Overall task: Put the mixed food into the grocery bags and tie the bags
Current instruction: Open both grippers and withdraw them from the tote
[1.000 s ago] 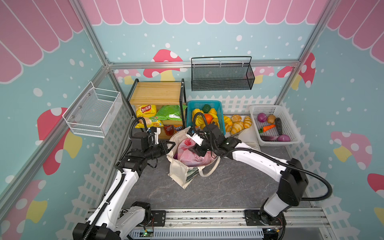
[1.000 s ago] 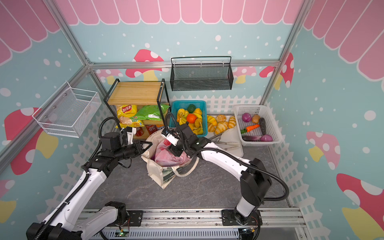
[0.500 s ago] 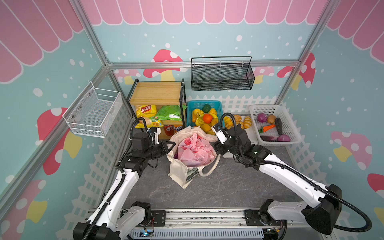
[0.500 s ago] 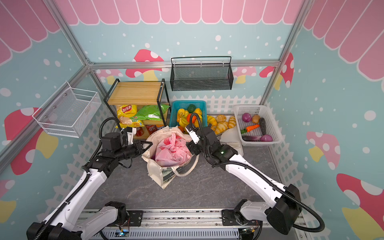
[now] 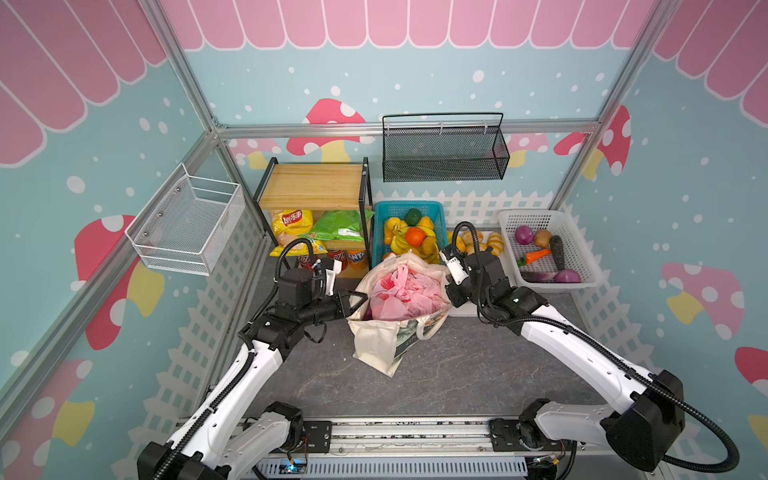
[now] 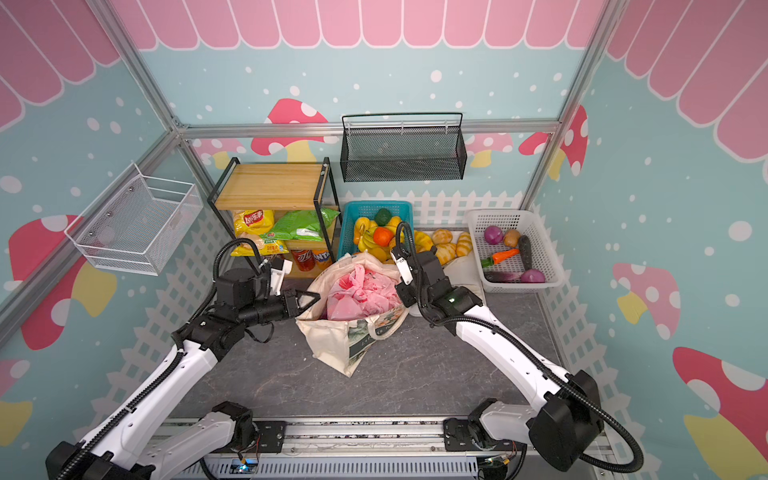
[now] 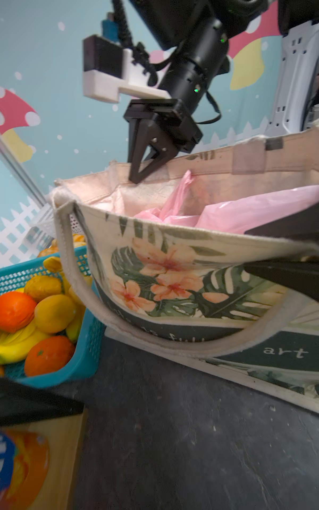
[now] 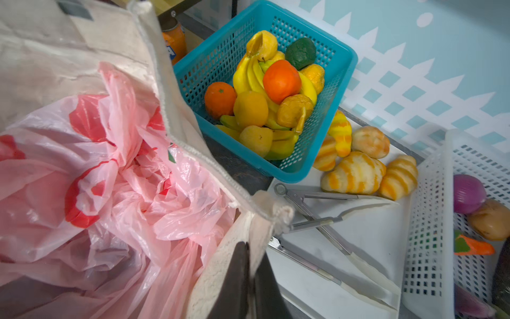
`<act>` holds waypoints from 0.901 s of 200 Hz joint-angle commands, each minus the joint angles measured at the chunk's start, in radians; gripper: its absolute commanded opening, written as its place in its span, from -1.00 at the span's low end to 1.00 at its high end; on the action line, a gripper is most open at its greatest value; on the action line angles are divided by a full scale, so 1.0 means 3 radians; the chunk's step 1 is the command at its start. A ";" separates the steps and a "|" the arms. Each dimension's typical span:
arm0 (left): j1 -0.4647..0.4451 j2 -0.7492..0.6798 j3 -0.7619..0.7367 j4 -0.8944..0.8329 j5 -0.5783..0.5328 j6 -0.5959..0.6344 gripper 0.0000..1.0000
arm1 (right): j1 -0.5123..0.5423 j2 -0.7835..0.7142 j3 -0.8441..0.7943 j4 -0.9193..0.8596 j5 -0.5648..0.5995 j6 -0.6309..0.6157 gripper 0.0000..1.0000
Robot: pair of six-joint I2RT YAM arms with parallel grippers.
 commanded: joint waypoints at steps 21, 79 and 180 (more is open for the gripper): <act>-0.0410 0.0040 0.0103 0.0292 0.0052 -0.0157 -0.99 | -0.0186 0.0150 0.0190 0.0147 -0.0141 -0.0166 -0.84; -0.0488 -0.0055 0.0103 0.0431 -0.0587 -0.0193 -0.21 | -0.0258 0.0403 0.0533 0.0250 -0.0314 -0.0210 -0.38; -0.0385 -0.0907 -0.1072 0.2268 -0.3182 0.0592 0.54 | -0.0423 -0.0424 -0.0160 0.1345 0.0510 -0.0168 0.93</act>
